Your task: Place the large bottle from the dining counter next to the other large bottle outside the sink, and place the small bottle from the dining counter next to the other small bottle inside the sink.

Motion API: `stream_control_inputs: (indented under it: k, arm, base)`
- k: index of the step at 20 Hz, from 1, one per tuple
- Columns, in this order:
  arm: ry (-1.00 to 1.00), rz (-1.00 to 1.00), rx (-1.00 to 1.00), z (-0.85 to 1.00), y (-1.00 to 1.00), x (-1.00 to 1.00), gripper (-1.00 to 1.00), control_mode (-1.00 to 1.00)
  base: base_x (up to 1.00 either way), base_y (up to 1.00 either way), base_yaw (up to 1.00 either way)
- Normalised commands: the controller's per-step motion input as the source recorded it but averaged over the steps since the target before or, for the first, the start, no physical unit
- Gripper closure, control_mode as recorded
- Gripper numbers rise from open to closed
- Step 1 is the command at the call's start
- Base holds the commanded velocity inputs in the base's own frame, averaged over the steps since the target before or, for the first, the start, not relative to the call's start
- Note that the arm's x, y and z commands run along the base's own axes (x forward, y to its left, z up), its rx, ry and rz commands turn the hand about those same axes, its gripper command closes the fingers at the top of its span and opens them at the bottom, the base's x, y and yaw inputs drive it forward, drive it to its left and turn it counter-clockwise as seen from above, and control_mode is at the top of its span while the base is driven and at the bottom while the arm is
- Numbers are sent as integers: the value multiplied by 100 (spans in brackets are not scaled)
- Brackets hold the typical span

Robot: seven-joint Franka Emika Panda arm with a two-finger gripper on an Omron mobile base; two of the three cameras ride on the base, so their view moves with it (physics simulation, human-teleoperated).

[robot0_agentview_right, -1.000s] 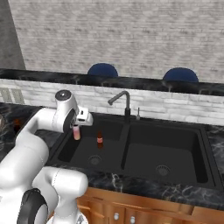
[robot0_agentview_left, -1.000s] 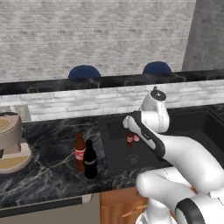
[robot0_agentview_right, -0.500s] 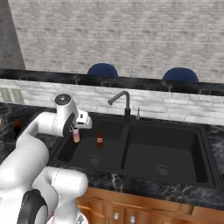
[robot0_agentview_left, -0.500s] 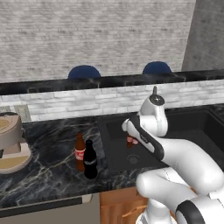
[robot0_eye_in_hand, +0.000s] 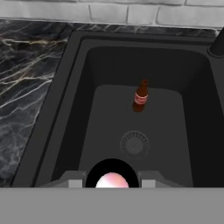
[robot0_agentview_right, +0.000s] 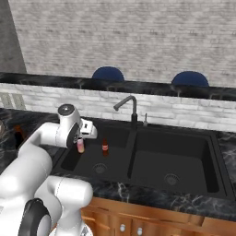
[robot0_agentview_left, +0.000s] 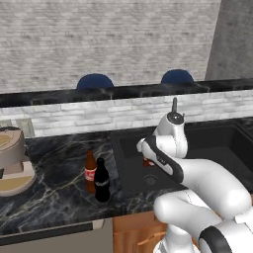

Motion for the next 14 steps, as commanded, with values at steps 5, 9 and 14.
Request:
stream_control_inputs:
  k: [5, 9, 14]
  arm:
    - [-3, 0, -1, -16, 6, 3, 100, -100]
    - [-3, 0, -1, -11, 0, 13, 100, -100]
    - [-3, 0, -1, -11, 0, 16, 100, -100]
  base:
    - [0, 0, 0]
    - [0, 0, 0]
    - [0, 0, 0]
